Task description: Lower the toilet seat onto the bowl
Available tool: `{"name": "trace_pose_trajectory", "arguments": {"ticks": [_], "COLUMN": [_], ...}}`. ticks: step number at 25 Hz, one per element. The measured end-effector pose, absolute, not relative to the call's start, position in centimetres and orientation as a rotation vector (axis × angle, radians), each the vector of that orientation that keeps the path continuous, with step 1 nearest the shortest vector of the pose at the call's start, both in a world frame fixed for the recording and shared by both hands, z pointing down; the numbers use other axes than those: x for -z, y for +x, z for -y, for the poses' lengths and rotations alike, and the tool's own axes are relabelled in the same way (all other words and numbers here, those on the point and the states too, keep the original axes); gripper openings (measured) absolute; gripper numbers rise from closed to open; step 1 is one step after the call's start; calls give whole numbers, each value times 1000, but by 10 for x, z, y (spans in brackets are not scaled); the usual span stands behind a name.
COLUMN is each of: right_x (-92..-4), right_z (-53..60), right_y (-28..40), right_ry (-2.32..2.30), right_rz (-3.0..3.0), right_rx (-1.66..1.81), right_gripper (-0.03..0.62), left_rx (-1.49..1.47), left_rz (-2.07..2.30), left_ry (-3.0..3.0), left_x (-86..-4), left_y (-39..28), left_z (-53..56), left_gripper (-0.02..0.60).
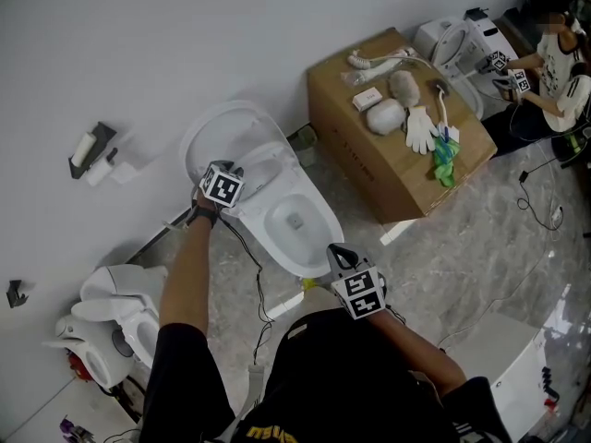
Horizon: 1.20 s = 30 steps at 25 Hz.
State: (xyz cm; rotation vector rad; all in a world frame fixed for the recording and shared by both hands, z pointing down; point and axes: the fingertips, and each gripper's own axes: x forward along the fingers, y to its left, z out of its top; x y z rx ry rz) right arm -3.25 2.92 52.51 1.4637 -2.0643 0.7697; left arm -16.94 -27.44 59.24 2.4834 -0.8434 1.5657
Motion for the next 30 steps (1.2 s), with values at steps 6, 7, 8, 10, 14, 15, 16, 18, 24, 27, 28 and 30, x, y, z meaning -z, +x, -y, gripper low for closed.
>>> {"name": "trace_pose_trajectory", "arguments": {"ticks": [6, 7, 8, 10, 14, 15, 16, 18, 24, 27, 28, 30], "right_x": [-525, -525, -525, -524, -527, -528, -528, -526, -528, -529, -529, -528], "right_z": [-30, -31, -31, -31, -32, -33, -34, -35, -41, -42, -44, -47], "right_y": [-34, -34, -34, -35, -33, -33, -34, -35, -45, -46, -45, -44], "right_ry": [1455, 1454, 1453, 1450, 1441, 1441, 1440, 1439, 1407, 1412, 1411, 1411], "right_rz": [2081, 2082, 2082, 2083, 2086, 2089, 2094, 2107, 2120, 2129, 2127, 2129], "right_rx": [-766, -768, -771, -773, -776, -781, -786, -792, -831, -826, -834, -855], "right_gripper": [-6, -6, -6, -6, -6, -6, -6, -6, -6, -6, -6, -6], "left_rx": [-1572, -1578, -1585, -1601, -1632, -1637, -1640, -1646, -1669, -1689, -1696, -1699], "left_rz": [822, 807, 793, 768, 699, 683, 671, 651, 605, 560, 549, 536], "left_ry": [2482, 2481, 2479, 2468, 2445, 2448, 2452, 2456, 2473, 2481, 2488, 2496], "left_x": [-594, -594, -595, -596, -596, -597, -598, -598, -602, -605, -606, -608], "left_y": [-166, -165, -165, -166, -162, -160, -158, -155, -148, -145, -143, -141], "left_z": [263, 261, 259, 256, 242, 236, 231, 222, 197, 185, 181, 176], "left_gripper": [104, 104, 104, 104, 104, 104, 104, 104, 106, 106, 106, 106]}}
